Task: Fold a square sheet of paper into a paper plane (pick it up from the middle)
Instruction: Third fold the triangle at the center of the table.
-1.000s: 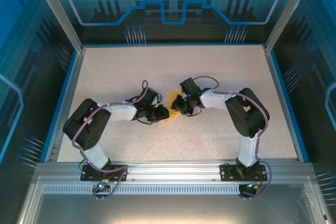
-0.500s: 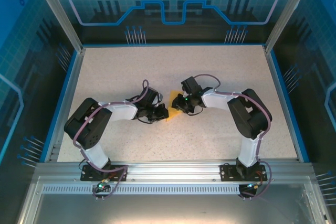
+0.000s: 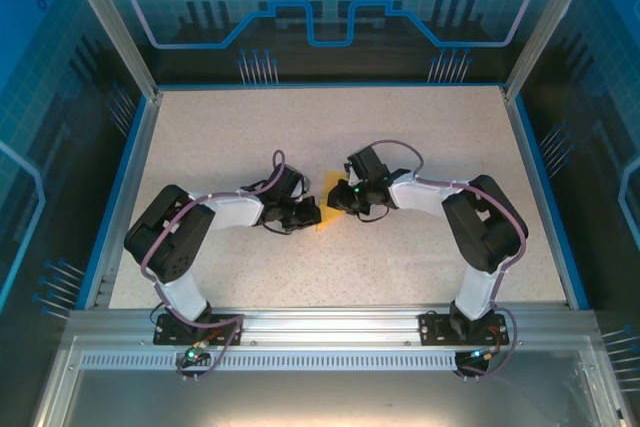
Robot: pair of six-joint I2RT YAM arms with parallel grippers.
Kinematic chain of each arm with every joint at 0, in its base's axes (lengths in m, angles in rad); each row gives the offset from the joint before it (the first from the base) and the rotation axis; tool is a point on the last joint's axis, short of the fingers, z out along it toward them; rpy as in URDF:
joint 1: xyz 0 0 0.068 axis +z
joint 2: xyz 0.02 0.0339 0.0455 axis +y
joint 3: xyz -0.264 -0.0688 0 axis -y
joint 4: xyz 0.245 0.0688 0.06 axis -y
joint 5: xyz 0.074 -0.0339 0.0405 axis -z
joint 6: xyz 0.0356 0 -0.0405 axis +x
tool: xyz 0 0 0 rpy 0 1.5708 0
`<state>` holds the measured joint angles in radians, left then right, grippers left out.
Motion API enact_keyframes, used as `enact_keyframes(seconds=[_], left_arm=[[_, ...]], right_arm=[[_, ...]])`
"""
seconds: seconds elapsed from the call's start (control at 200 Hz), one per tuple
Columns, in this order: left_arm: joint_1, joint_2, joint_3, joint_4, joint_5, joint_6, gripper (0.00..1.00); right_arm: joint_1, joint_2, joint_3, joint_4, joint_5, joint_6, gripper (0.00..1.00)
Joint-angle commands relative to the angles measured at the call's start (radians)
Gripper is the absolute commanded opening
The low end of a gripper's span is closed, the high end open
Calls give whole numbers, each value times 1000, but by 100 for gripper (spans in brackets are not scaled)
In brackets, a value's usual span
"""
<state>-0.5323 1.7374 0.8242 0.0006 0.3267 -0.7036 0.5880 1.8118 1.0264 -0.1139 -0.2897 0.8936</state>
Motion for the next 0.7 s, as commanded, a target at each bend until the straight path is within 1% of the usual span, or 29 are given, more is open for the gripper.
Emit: enact_keyframes(seconds=[0.0, 0.315, 0.695], left_arm=[[5, 11, 30, -37, -33, 28, 9], [6, 27, 38, -36, -30, 30, 9], [5, 44, 42, -40, -32, 31, 9]], right_arm=[[16, 31, 0, 28, -35, 10, 19], [16, 77, 9, 13, -34, 21, 18], [15, 90, 2, -6, -9, 25, 18]])
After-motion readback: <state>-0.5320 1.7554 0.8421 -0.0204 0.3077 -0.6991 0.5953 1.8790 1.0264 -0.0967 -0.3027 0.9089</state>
